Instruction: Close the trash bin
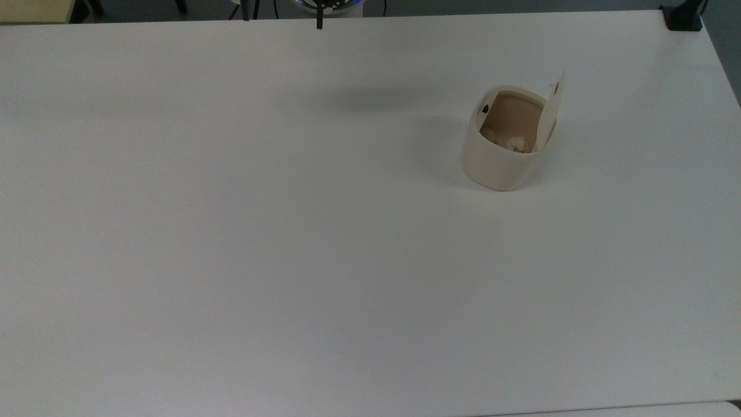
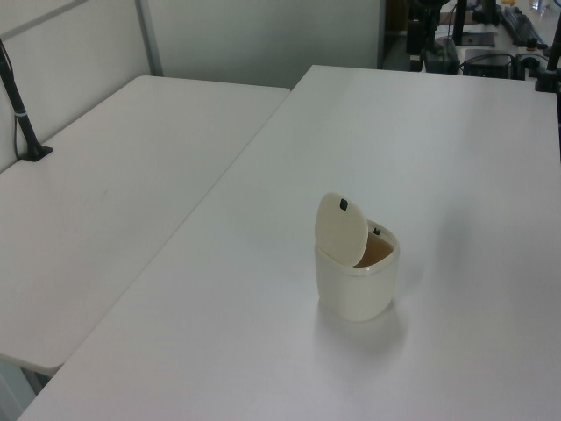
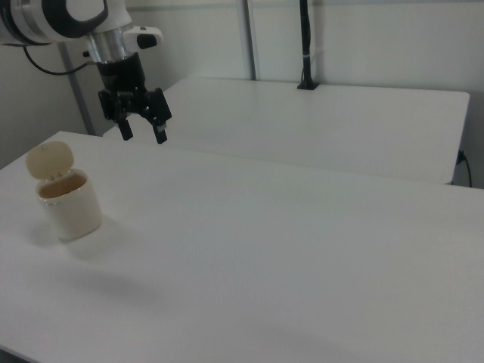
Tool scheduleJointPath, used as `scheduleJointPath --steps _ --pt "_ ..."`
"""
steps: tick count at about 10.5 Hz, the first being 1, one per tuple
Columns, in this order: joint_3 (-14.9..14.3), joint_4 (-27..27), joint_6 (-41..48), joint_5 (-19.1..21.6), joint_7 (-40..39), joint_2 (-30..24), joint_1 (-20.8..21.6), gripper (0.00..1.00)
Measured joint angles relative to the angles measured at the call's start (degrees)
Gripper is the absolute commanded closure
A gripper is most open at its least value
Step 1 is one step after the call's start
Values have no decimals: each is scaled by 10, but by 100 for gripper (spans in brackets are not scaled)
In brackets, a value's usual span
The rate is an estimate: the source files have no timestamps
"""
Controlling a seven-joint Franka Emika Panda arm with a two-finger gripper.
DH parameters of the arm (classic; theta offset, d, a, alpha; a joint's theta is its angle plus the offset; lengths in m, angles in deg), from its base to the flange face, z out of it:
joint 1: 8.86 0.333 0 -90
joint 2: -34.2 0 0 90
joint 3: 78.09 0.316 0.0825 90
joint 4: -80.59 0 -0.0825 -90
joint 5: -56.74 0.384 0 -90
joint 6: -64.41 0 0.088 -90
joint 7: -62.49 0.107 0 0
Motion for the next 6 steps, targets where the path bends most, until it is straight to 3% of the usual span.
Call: scheduleJointPath --steps 6 --pt "-3 0 0 0 0 0 -1 0"
